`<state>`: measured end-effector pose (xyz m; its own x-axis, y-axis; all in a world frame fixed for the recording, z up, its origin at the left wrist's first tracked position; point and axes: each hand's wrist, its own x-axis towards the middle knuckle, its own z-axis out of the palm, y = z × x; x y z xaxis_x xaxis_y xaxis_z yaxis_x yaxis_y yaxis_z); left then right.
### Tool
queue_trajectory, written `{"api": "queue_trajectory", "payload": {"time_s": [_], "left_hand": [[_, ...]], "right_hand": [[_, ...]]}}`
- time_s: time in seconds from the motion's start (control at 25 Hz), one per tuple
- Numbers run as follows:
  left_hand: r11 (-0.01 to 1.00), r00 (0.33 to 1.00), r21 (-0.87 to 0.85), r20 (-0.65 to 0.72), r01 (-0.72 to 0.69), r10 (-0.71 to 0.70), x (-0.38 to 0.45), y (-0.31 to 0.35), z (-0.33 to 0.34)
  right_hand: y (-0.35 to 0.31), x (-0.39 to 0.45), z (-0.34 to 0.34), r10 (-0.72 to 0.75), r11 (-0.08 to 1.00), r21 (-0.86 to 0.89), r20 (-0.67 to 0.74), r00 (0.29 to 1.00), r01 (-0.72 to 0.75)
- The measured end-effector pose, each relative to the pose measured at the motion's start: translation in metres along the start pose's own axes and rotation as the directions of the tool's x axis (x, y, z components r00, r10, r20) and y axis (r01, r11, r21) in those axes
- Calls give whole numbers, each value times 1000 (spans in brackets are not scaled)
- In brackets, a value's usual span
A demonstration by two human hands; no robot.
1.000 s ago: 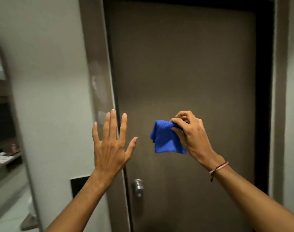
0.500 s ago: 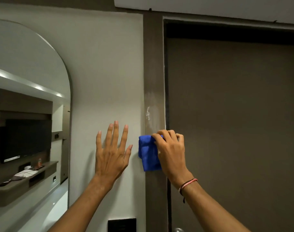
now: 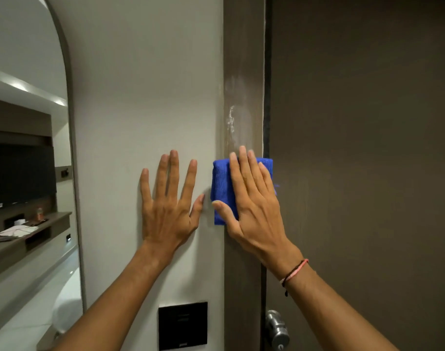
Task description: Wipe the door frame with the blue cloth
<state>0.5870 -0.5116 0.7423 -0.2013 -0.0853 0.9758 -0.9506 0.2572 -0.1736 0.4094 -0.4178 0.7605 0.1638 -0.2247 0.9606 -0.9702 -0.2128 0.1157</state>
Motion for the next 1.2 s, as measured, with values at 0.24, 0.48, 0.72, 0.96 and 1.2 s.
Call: {"api": "queue_trajectory", "payload": {"time_s": [0.24,0.48,0.72,0.96,1.2], "left_hand": [[1000,997,1,76,-17,17,-19,-2,-7],[1000,996,15,86,-27,26,-31,1,-8],[999,999,-11,-1,45,-45,69,-7,-14],[1000,999,-2,-25,22,-22,171,-28,-27],[1000,1000,-3,-20,13,-13,184,-30,-27]], "right_hand": [[-10,-66,23,6,980,-197,94,996,13],[-16,-69,38,82,971,-229,32,996,-72],[-6,67,15,100,976,-176,-147,984,-126],[15,227,-26,61,976,-197,-140,988,-88],[16,212,-25,33,984,-169,-159,987,-60]]}}
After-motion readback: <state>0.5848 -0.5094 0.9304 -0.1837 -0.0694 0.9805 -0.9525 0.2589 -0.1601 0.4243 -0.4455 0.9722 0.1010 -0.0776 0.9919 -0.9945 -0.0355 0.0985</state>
